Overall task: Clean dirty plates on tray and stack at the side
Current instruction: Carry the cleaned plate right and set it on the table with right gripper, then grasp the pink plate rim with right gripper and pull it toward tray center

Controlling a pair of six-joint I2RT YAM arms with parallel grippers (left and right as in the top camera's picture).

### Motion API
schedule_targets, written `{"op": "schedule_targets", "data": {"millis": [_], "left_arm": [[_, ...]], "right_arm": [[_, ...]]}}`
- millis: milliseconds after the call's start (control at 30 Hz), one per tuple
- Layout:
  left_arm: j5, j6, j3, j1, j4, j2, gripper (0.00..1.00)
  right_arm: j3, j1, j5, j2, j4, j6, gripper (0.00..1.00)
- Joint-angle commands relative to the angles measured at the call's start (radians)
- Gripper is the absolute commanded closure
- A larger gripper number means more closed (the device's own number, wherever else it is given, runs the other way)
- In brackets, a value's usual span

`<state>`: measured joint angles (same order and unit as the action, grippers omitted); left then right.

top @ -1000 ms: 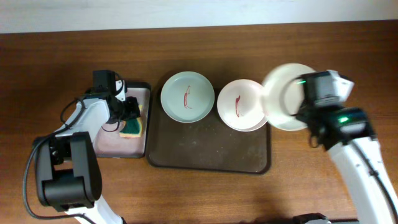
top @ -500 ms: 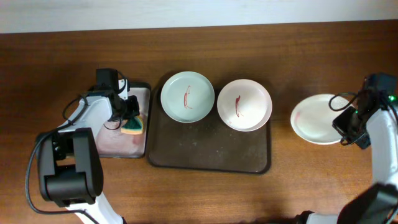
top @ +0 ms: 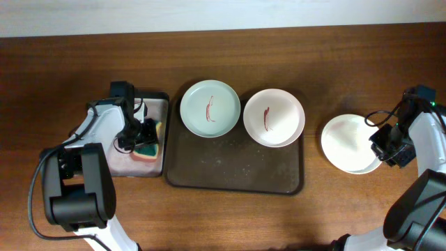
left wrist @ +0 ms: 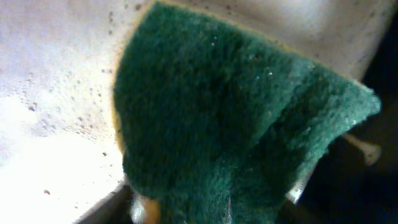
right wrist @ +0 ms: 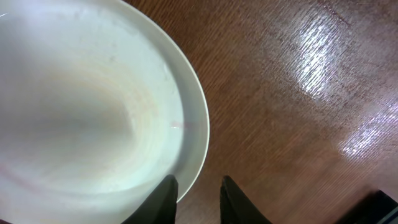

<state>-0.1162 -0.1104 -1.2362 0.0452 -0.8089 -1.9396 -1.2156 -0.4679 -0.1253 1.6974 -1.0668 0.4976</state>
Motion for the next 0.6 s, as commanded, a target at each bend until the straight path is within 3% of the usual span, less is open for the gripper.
{"op": "schedule_targets", "data": {"millis": [0,100,267,400,433,500,533,567], "left_arm": [[0.0,0.0,0.01,-0.011,-0.019,-0.021,0.66],[0.0,0.0,0.01,-0.011,-0.019,-0.021,1.0],[0.001,-0.001,0.0,-0.011,-0.02,-0.02,1.0],[0.001,0.0,-0.046,-0.01,-0.039,-0.006,1.0],[0.001,0.0,-0.06,-0.01,-0.044,-0.002,0.92],[0.0,-0.001,-0.077,-0.01,-0.05,0.005,0.48],[-0.001,-0.001,-0.078,-0.011,-0.052,0.006,0.32],[-0.004,-0.001,-0.078,-0.011,-0.058,0.006,0.3]], "right_arm": [[-0.011,-0.003,0.101,0.005,0.008,-0.066,0.73],[-0.011,-0.003,0.279,0.005,0.024,-0.188,0.71],[-0.012,0.005,0.476,0.005,0.03,-0.331,0.69],[-0.014,0.072,0.525,0.005,0.04,-0.407,0.67],[-0.014,0.094,0.53,0.005,0.047,-0.428,0.67],[-0.014,0.158,0.533,0.005,0.072,-0.468,0.66],[-0.014,0.183,0.528,0.005,0.087,-0.468,0.65],[-0.014,0.207,0.517,0.005,0.104,-0.468,0.64]]}}
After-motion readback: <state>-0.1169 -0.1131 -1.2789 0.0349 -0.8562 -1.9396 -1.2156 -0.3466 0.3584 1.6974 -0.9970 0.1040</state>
